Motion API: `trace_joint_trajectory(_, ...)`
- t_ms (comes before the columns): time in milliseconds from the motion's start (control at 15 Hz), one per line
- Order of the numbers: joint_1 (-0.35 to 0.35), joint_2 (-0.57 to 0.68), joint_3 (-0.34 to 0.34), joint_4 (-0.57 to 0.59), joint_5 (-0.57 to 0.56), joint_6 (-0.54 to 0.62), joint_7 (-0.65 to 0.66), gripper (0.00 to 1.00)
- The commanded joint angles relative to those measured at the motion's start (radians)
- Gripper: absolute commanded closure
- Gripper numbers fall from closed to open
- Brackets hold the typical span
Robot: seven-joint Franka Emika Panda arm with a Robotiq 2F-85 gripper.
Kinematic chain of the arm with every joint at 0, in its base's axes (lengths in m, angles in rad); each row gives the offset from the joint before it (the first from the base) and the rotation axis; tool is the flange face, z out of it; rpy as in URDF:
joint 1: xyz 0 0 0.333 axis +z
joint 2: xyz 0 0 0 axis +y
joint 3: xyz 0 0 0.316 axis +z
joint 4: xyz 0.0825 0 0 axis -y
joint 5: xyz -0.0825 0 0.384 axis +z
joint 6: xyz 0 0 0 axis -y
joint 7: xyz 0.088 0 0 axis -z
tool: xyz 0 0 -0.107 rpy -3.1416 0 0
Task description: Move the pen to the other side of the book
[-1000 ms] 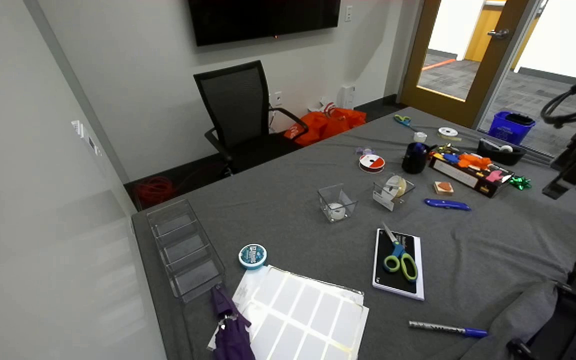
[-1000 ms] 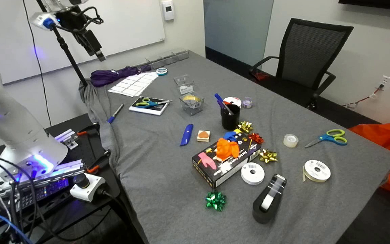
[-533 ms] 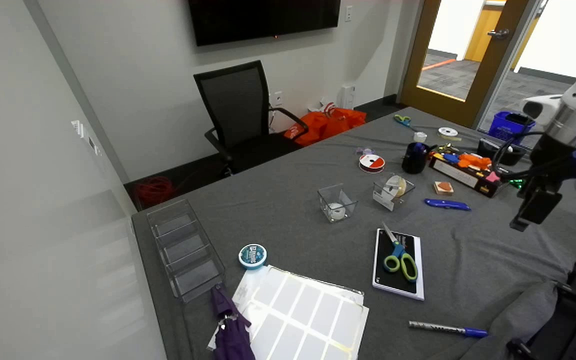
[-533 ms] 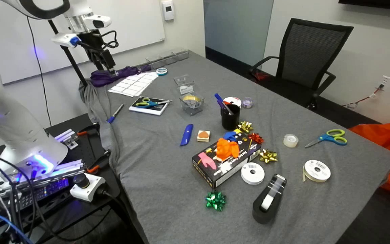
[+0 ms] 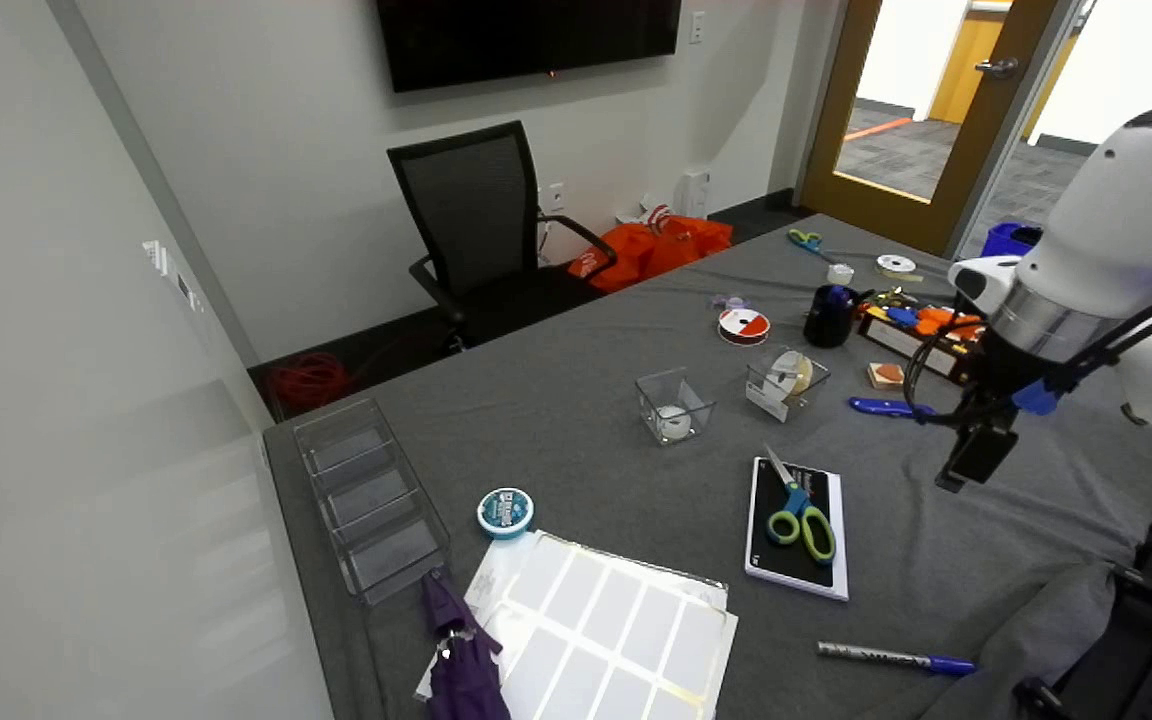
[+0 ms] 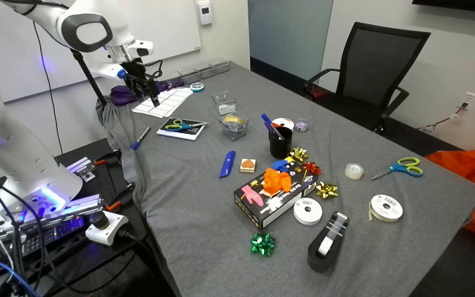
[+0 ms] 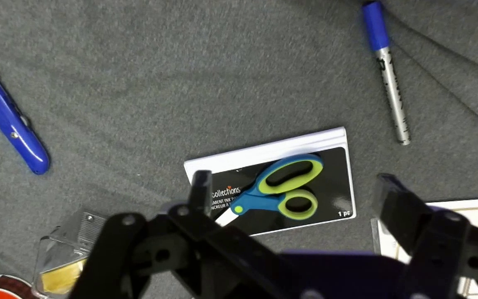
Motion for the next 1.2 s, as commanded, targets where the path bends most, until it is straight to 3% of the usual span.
trace_joint_trajectory(0,0.035,0.122,-0.029,0.001,0.054,0.116,-0.077,0.0)
trace_joint_trajectory(200,0.064,0.182,-0.026,0.002,0.148,0.144,-0.104,0.0)
trace_joint_trajectory(733,0.046,0.167,-0.006,0.008,0.122,0.115,-0.068,0.0)
trace_joint_trajectory(1133,0.031,0.291,0.031,0.034,-0.015,0.055,0.064,0.0)
